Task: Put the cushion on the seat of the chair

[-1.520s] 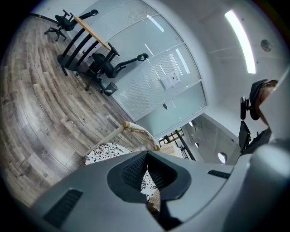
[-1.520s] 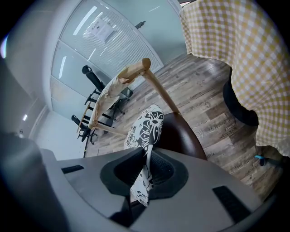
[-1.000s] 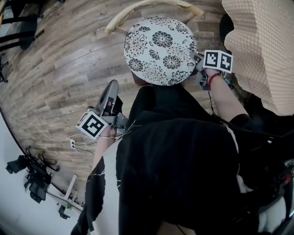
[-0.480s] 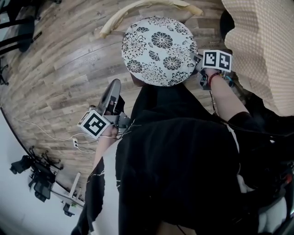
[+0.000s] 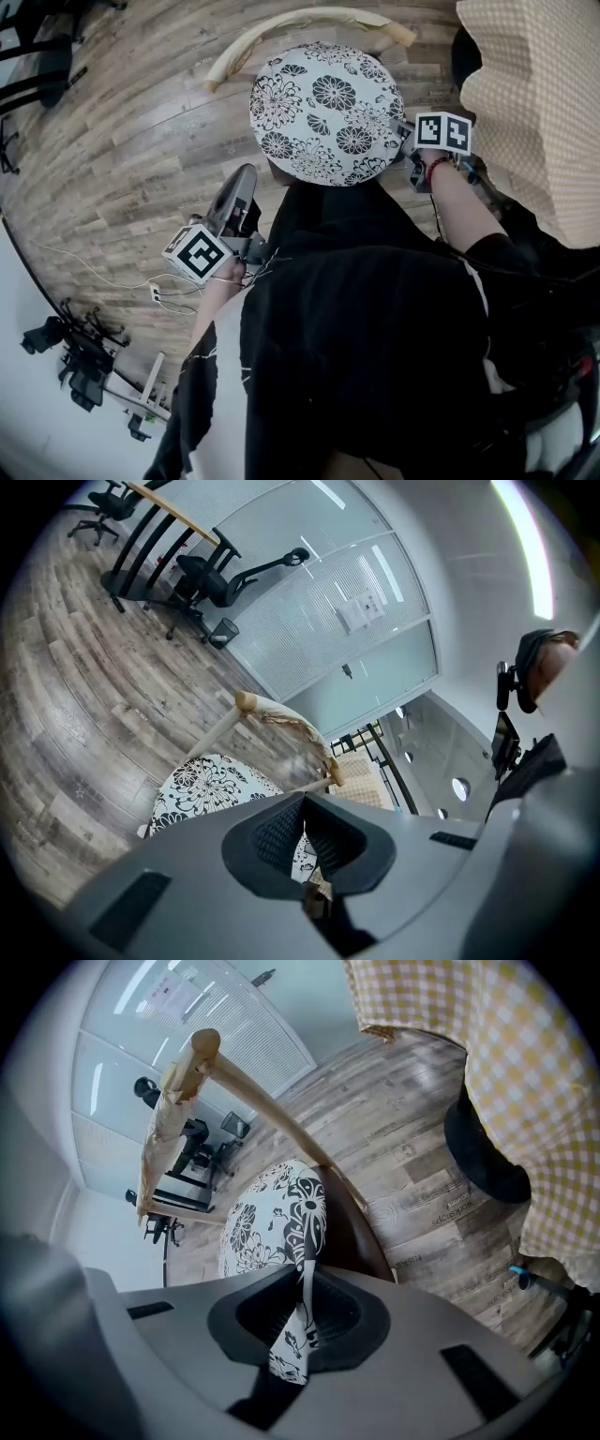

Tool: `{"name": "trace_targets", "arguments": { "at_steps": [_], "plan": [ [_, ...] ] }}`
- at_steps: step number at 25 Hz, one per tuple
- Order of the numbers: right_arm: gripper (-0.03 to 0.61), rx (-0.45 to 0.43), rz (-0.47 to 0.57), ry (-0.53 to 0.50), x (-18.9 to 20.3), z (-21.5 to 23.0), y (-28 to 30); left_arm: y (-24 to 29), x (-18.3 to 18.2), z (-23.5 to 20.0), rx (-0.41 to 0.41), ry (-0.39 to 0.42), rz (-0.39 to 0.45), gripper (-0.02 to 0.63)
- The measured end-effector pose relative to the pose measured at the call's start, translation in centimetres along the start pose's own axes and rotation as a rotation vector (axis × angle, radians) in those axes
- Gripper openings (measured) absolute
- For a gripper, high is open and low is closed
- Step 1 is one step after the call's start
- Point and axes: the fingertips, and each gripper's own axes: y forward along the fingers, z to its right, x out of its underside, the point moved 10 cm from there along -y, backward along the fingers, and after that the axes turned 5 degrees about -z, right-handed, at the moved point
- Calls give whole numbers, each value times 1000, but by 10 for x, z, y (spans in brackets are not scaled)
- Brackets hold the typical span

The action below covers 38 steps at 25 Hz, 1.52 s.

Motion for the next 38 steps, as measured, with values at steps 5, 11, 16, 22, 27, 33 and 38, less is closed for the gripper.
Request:
{"name": "trace_targets", "arguments": {
  "at_steps": [5, 11, 16, 22, 27, 33, 38],
  "plan": [
    [32, 18, -30, 16, 3, 6, 1, 5, -1, 3, -6, -5, -32, 12],
    [32, 23, -65, 30, -3, 13, 13, 20, -7, 5, -19, 3, -55, 13],
    [32, 26, -75, 34, -15, 17, 15, 34, -16, 11, -20, 21, -60, 12],
    [32, 37, -115, 18, -18, 23, 28, 37, -17, 13, -39, 29, -56, 12],
    [32, 45, -138, 6, -21, 25, 35, 35, -17, 11, -75, 40, -48, 13],
    [32, 57, -154, -10, -21, 26, 41, 37, -15, 3, -101, 45, -41, 12],
    [32, 70, -177, -48, -19, 28, 44, 43, -12, 6, -91, 53, -56, 12]
  ]
}}
